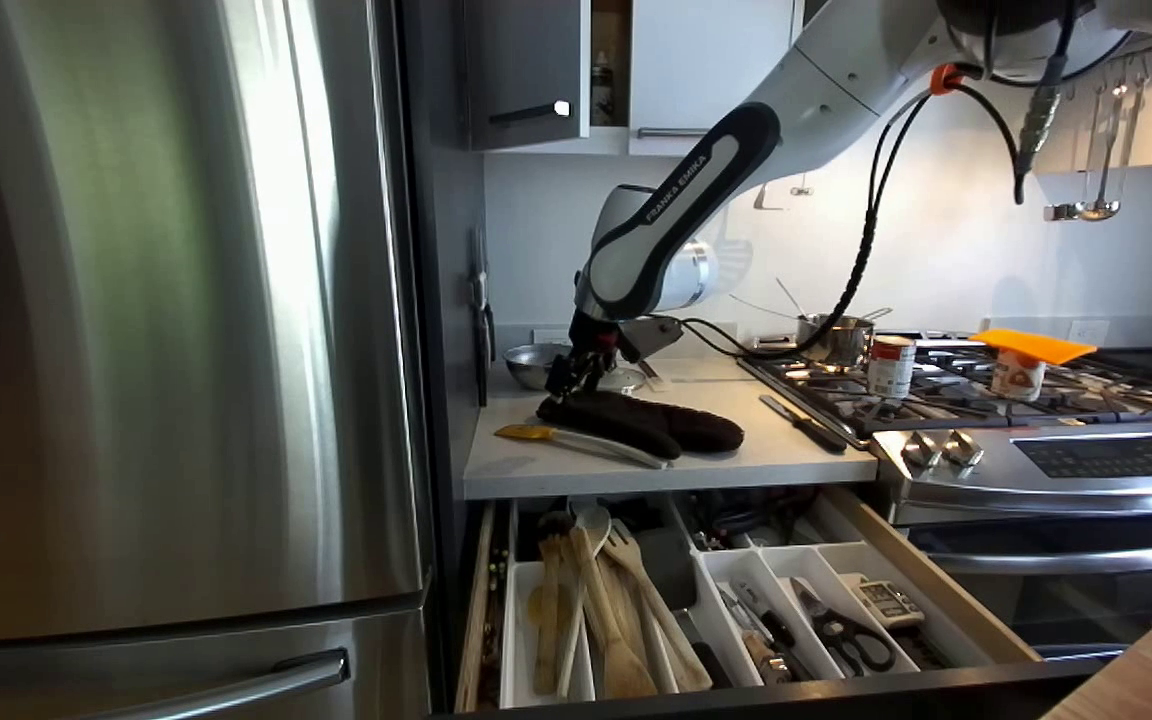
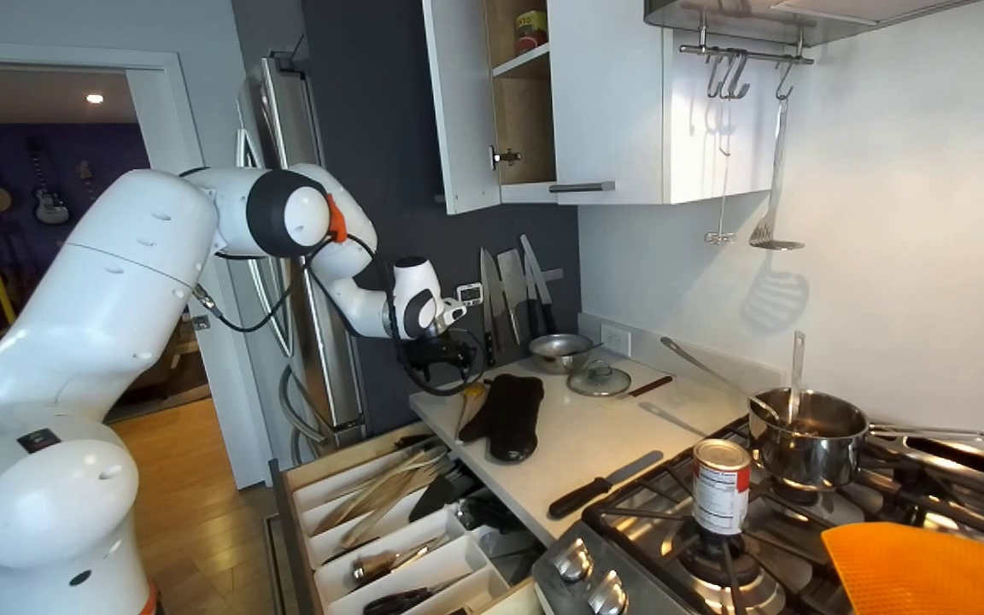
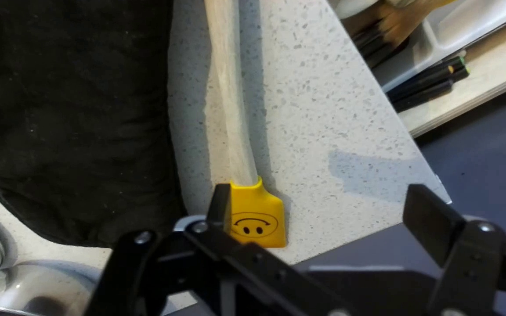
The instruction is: Put the wooden spatula in the open drawer
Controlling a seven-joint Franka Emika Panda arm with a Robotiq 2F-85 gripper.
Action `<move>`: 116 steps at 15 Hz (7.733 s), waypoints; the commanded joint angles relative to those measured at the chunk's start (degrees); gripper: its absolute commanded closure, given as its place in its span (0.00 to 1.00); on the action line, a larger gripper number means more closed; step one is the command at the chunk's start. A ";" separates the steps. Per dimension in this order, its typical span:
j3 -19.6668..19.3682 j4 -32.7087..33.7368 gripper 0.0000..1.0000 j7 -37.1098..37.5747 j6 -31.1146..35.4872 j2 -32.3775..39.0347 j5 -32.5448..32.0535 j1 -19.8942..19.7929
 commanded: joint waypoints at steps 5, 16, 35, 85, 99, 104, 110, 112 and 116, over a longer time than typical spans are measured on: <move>2.11 4.11 0.00 -4.97 5.05 6.77 0.44 -2.02; 4.78 8.39 0.00 -10.44 4.63 12.21 0.51 -5.60; 9.13 10.22 0.99 -13.84 1.84 14.58 1.78 -11.14; 12.96 -38.83 0.95 32.92 34.73 -6.59 21.99 2.75; -19.52 -26.36 0.95 35.87 34.61 3.79 42.42 43.73; -30.94 -21.39 0.95 40.09 28.63 9.23 49.85 58.27; -31.60 -21.38 0.81 40.16 28.02 9.13 48.51 59.28; -31.83 -21.38 0.81 40.16 27.99 9.18 48.51 59.27; -32.69 -20.80 0.95 40.70 27.50 10.06 48.77 59.75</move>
